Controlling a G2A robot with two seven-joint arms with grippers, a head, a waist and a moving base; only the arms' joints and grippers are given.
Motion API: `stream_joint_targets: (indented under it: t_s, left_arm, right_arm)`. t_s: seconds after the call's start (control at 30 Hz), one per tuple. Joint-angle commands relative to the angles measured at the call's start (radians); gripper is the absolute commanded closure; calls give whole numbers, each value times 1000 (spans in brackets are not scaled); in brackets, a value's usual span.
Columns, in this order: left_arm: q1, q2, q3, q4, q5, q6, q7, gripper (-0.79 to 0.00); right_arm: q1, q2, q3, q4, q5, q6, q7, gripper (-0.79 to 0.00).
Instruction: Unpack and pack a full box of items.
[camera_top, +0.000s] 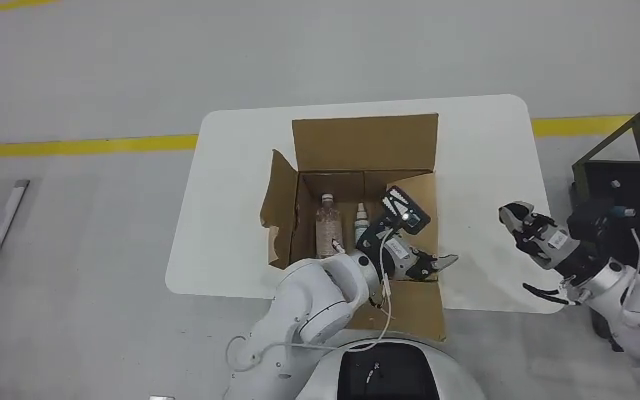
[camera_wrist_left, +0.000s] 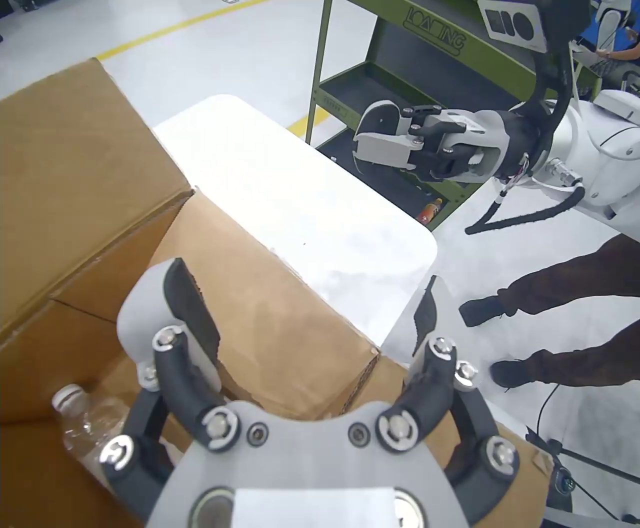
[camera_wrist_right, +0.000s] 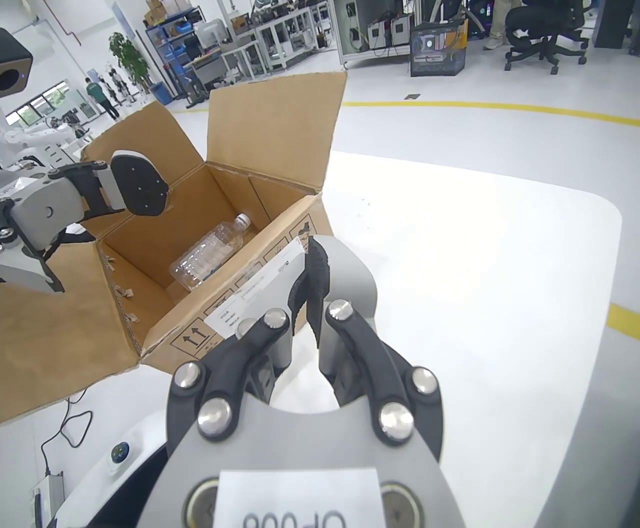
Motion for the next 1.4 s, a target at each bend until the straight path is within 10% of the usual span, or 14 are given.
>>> stream_joint_targets:
  t_s: [0.0, 0.43, 0.8, 1.37]
  left_arm:
    - [10, 0, -5, 8, -10, 14, 15, -785]
    - [81, -13, -164, 243, -650, 199, 167, -785]
    - [22, -14, -153, 416, -736, 218, 137, -785]
    - [-7, -16, -128, 439, -875, 200, 105, -785]
  right_arm:
    - [2, 0, -8, 0, -8, -7, 6, 0]
    - [37, -6, -99, 62, -51, -13, 28, 0]
    - [94, -15, -204, 113, -85, -23, 38, 0]
    - [130, -20, -254, 115, -95, -23, 47, 0]
